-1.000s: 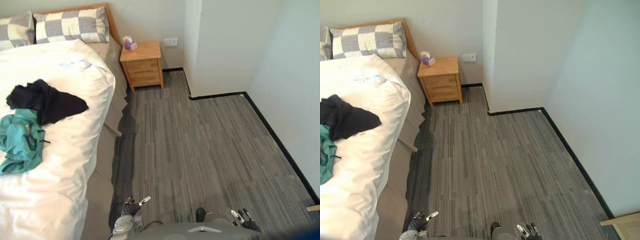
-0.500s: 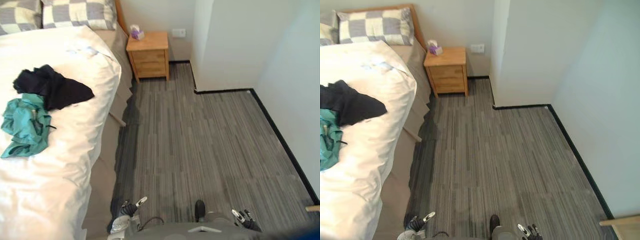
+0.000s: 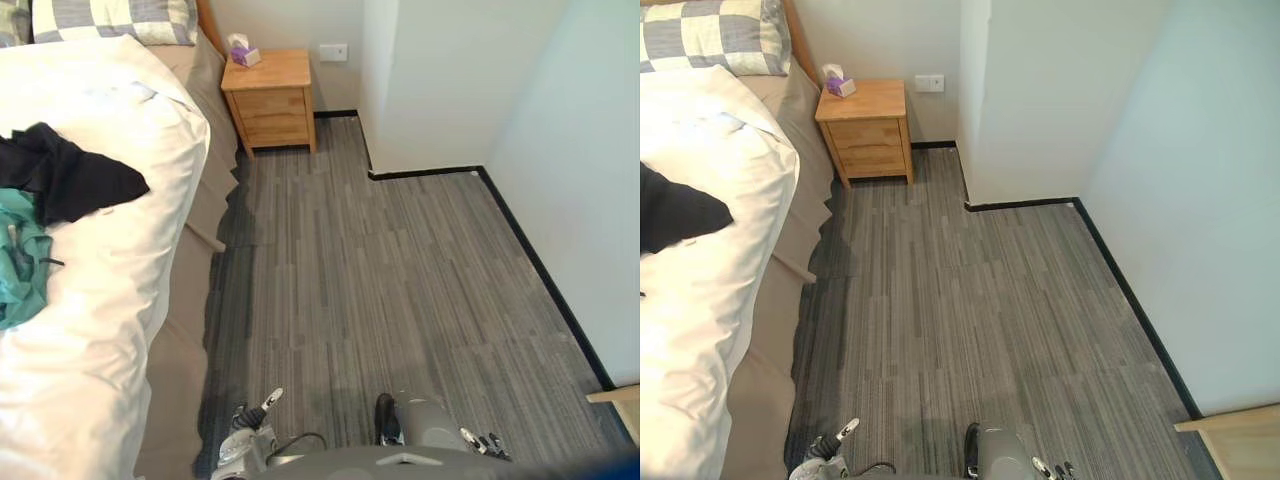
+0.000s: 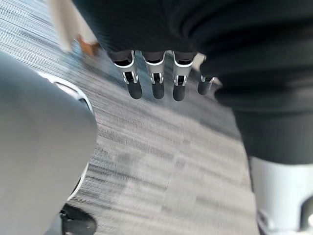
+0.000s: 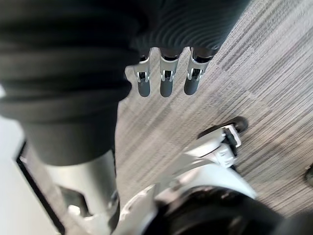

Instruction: Tidy the bed and pick cloth on bed and put in laundry

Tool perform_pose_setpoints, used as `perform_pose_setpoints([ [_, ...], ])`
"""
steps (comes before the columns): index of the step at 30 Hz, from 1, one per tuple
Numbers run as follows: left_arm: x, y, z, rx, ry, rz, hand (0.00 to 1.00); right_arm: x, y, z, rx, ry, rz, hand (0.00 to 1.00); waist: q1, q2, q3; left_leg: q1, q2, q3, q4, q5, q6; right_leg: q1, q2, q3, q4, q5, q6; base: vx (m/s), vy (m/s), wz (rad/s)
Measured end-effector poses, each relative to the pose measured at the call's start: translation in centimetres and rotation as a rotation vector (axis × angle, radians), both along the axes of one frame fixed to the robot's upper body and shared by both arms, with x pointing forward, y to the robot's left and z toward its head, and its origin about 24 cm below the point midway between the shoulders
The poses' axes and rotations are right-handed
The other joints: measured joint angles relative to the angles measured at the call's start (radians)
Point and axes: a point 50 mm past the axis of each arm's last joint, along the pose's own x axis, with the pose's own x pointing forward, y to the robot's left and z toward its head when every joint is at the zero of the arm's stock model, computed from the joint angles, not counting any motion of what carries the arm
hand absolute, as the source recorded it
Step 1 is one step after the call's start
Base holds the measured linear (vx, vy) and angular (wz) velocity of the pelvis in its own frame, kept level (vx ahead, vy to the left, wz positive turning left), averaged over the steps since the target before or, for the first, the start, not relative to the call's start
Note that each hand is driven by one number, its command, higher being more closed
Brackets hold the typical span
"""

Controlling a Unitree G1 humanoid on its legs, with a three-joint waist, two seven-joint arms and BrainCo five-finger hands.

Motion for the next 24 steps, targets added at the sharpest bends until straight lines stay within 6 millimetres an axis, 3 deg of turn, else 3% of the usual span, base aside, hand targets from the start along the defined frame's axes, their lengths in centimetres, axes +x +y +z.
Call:
perform_pose_setpoints([
  [1,-0.1,-0.1,0.0,0.002,-0.010,0.016,0.00,0.0,-0.4,0.0,-0.008,0.008,0.013,0.00,0.007,0.008,-0.004,-0.083,0.033,-0.016,0.145,0.088,0.023,0.023,0.003,-0.007,-0.014,-0.007,0.003,0.25,-0.113,0.24],
  [2,-0.3,0.2,0.1,0.023,-0.017,0.026,0.00,0.1,-0.5,0.0,-0.008,0.013,0.015,0.00,0.014,0.004,0.002,-0.139,0.041,-0.062,0.252,0.172,0.012,0.071,0.011,-0.008,-0.053,-0.010,-0.005,0.30,-0.098,0.25],
  [4,-0.5,0.6,0.2,0.045,-0.025,0.034,0.00,0.5,-0.5,-0.2,0.001,0.023,0.020,0.00,0.012,0.005,0.003,-0.183,0.023,-0.098,0.337,0.141,-0.010,0.138,0.019,-0.005,-0.102,-0.009,-0.017,0.34,-0.035,0.18],
  [5,-0.5,0.7,0.3,0.051,-0.034,0.042,0.00,1.2,-0.5,-0.1,0.003,0.012,0.027,0.00,0.014,0.003,0.004,-0.213,-0.014,-0.106,0.336,0.107,-0.023,0.186,0.019,-0.001,-0.146,-0.004,-0.027,0.45,0.025,-0.01],
  [6,-0.4,0.6,0.3,0.042,-0.047,0.061,0.00,2.1,-0.5,-0.1,0.006,0.001,0.033,0.00,0.023,-0.005,0.006,-0.249,-0.072,-0.095,0.249,0.067,-0.012,0.240,0.014,0.021,-0.193,0.001,-0.031,0.38,0.058,-0.15],
  [8,-0.1,0.7,0.5,0.045,-0.063,0.057,0.00,2.4,-0.5,-0.2,0.006,0.008,0.043,0.00,0.045,-0.014,0.010,-0.267,-0.113,-0.057,0.128,0.064,-0.013,0.275,-0.003,0.033,-0.220,0.000,-0.028,0.30,0.089,-0.34],
  [9,0.2,0.9,0.7,0.051,-0.079,0.059,0.00,2.4,-0.3,-0.3,0.010,0.018,0.044,0.00,0.058,-0.025,0.016,-0.285,-0.140,-0.014,-0.014,0.081,-0.022,0.306,-0.022,0.045,-0.244,-0.008,-0.014,0.34,0.144,-0.42],
  [10,0.2,0.9,0.7,0.050,-0.083,0.066,0.00,2.1,-0.1,-0.4,0.010,0.029,0.050,0.00,0.065,-0.030,0.015,-0.296,-0.148,0.018,-0.122,0.118,-0.027,0.331,-0.038,0.045,-0.259,-0.018,0.005,0.46,0.195,-0.40],
  [11,0.1,1.0,0.7,0.045,-0.082,0.079,0.00,1.8,-0.1,-0.4,0.005,0.045,0.044,0.00,0.065,-0.032,0.016,-0.298,-0.149,0.061,-0.255,0.196,-0.023,0.378,-0.056,0.043,-0.288,-0.032,0.031,0.42,0.186,-0.24],
  [13,-0.2,1.2,0.6,0.047,-0.068,0.082,0.00,0.9,0.4,-0.7,0.011,0.081,0.044,0.00,0.065,-0.048,0.000,-0.287,-0.159,0.115,-0.293,0.326,-0.001,0.446,-0.091,0.043,-0.345,-0.050,0.074,0.56,0.257,-0.09],
  [14,-0.1,1.3,0.6,0.048,-0.065,0.082,0.00,0.7,0.3,-0.7,0.008,0.094,0.034,0.00,0.066,-0.060,-0.010,-0.302,-0.178,0.136,-0.261,0.292,0.062,0.461,-0.117,0.042,-0.368,-0.049,0.087,0.63,0.284,-0.05],
  [16,-0.1,1.9,0.7,0.057,-0.053,0.084,0.00,0.9,0.5,-0.8,0.018,0.102,0.014,0.00,0.066,-0.063,-0.009,-0.326,-0.176,0.147,-0.179,0.235,0.089,0.483,-0.121,0.042,-0.408,0.013,0.104,0.60,0.254,0.00],
  [18,-0.9,2.7,0.5,0.074,-0.005,0.072,0.00,0.7,1.0,-1.0,0.026,0.116,-0.011,0.00,0.073,-0.078,-0.009,-0.324,-0.171,0.153,-0.108,0.225,0.093,0.512,-0.137,0.042,-0.391,0.077,0.122,0.53,0.214,0.12],
  [19,-1.7,2.8,0.2,0.076,0.045,0.060,0.00,0.5,1.0,-1.0,0.023,0.124,-0.017,0.00,0.089,-0.084,-0.012,-0.285,-0.179,0.165,-0.112,0.217,0.101,0.502,-0.149,0.041,-0.303,0.095,0.144,0.44,0.157,0.13],
  [21,-3.0,3.1,-0.1,0.100,0.111,0.012,0.00,0.3,1.2,-1.1,0.024,0.138,-0.006,0.00,0.094,-0.105,-0.026,-0.216,-0.226,0.147,-0.161,0.168,0.118,0.436,-0.189,0.026,-0.019,0.111,0.195,0.47,0.131,0.29],
  [22,-3.4,3.4,-0.1,0.122,0.137,-0.030,0.00,0.4,1.5,-1.1,0.028,0.138,-0.006,0.00,0.092,-0.119,-0.033,-0.176,-0.260,0.108,-0.198,0.103,0.115,0.359,-0.213,0.026,0.209,0.158,0.195,0.41,0.046,0.47],
  [23,-3.4,3.9,0.0,0.145,0.149,-0.062,0.00,0.7,1.7,-1.2,0.035,0.135,0.003,0.00,0.092,-0.142,-0.020,-0.141,-0.294,0.092,-0.209,0.072,0.108,0.278,-0.253,0.032,0.433,0.150,0.192,0.39,-0.001,0.46],
  [24,-3.5,4.0,0.0,0.155,0.158,-0.083,0.00,0.7,1.7,-1.2,0.033,0.137,0.008,0.00,0.092,-0.152,-0.015,-0.117,-0.302,0.086,-0.219,0.064,0.104,0.241,-0.265,0.029,0.521,0.136,0.172,0.31,-0.061,0.28],
])
